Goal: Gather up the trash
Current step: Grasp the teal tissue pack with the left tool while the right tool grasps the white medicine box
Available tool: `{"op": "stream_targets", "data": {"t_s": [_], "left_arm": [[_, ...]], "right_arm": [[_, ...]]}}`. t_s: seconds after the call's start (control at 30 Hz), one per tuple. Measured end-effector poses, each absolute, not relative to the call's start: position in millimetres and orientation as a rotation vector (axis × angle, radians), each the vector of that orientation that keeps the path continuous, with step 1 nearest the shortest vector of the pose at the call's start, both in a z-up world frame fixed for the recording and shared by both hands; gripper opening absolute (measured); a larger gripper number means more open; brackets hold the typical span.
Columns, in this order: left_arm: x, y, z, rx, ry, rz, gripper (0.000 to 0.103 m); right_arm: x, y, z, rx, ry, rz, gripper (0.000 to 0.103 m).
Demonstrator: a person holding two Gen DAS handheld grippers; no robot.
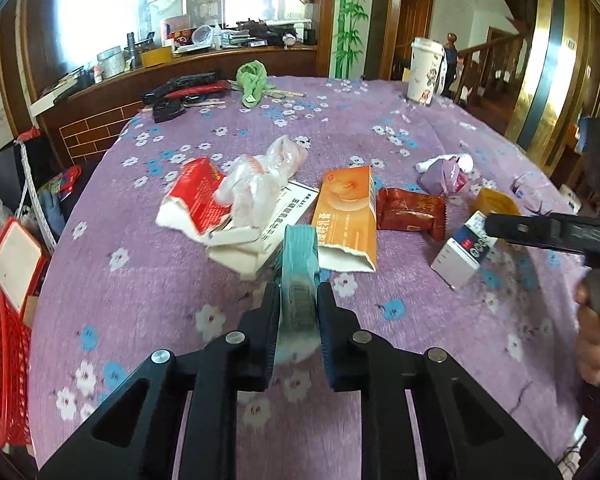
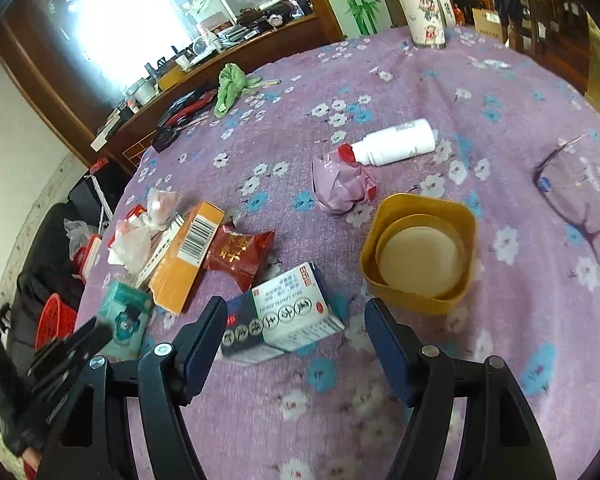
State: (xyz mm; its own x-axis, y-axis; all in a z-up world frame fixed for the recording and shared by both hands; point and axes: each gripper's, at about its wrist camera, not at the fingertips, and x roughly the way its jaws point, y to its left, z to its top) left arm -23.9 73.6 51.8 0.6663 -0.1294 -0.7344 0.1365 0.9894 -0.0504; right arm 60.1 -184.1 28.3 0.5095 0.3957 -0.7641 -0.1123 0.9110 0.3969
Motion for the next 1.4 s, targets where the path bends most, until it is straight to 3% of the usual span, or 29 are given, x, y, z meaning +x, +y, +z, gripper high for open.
{"op": "stream_targets", "data": {"t_s": [0.37,0.47,0.53,0.67,0.7,0.77,0.8,0.9,1.17,1.4], "left_arm": [[-34,106,45,-0.027,0.848,-0.105,0.020],[-30,108,41,-0.044,0.859,-0.111,0.034],[-25,106,39,-0.053,0.864,-0.103,0.053],[-14,99,32,-0.065,0.886,-0.117,0.053],[-9,98,29,-0.072,0.896,-0.113,0.052],[-3,95,23,-0.079,0.912,-0.113,0.037],[-2,94,21,-0.087,0.920,-0.119,0.024],[-3,95,21,-0.106,0.919,-0.130,0.013],[-19,111,34,-0.104,0.878,-0.103,0.013],[-30,122,37,-0.126,0.859,-0.088,0.013]], "right_arm": [[3,-125,39,0.222,1.076,0.649,0.075],[-1,-129,53,0.163,1.011,0.608,0.075],[7,-140,57,0.169,0.989,0.563,0.075],[39,-159,55,0.208,0.978,0.478,0.075],[48,-161,51,0.206,0.983,0.452,0.075],[65,-165,42,0.224,0.996,0.427,0.075],[72,-166,38,0.236,1.004,0.424,0.075],[80,-170,26,0.282,1.039,0.438,0.075],[23,-130,28,0.296,1.131,0.754,0.075],[31,-118,47,0.034,0.978,0.590,0.075]]}}
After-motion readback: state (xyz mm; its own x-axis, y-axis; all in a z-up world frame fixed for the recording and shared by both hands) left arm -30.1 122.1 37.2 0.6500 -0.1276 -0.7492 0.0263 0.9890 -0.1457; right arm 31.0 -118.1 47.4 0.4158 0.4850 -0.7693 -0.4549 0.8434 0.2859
